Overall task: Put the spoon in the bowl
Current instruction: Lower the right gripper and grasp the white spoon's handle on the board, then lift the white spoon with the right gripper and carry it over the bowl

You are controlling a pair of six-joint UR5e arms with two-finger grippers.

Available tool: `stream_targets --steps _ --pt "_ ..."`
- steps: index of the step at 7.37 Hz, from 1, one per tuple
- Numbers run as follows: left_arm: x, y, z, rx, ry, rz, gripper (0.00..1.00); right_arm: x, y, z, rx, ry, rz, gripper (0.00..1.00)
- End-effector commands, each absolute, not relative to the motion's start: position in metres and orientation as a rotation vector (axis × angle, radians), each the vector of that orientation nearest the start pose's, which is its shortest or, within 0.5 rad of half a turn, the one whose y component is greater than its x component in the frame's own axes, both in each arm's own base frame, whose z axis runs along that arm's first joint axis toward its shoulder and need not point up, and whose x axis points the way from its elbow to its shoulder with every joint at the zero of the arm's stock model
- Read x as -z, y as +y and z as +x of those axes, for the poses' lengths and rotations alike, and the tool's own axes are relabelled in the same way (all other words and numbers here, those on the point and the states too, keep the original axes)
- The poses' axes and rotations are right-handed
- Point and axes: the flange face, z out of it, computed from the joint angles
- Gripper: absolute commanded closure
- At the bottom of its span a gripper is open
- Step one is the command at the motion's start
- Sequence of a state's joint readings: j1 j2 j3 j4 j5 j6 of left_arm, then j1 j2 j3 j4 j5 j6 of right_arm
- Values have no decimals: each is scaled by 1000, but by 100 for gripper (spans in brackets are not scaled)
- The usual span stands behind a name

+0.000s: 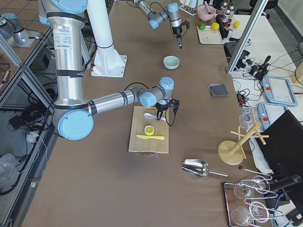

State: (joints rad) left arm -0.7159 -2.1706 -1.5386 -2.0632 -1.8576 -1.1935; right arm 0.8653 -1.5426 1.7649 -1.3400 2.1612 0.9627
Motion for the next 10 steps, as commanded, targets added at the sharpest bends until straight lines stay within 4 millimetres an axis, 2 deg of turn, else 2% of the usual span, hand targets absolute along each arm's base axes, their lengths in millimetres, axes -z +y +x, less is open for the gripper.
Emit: stream_targets --steps 1,2,3,4,5,6,7,8,9,10 --pt "-262 -543 459 158 1032 327 2 -480 -444 -271 -96 -784 -73 100" --pt "-275 -556 438 127 1005 362 2 -452 -453 -271 -101 -819 -37 100" --pt "-285 -566 417 -40 938 478 2 -422 -466 -278 -125 -854 -9 100" --pt "-303 -587 382 -112 873 543 2 -391 -478 -284 -136 -889 25 100" --pt "-322 -594 360 -115 851 562 2 -362 -490 -291 -130 -907 56 100" --pt "-331 -606 335 -78 834 572 2 -326 -506 -301 -138 -898 79 100" --pt "-345 -618 304 -29 814 572 2 -292 -520 -315 -149 -874 91 100" --pt "-360 -620 284 -13 813 562 2 -263 -532 -334 -172 -883 95 100" --pt "-399 -609 271 -8 800 555 2 -237 -540 -366 -165 -878 132 100" --pt "-440 -596 248 10 797 571 2 -216 -549 -400 -151 -866 158 100"
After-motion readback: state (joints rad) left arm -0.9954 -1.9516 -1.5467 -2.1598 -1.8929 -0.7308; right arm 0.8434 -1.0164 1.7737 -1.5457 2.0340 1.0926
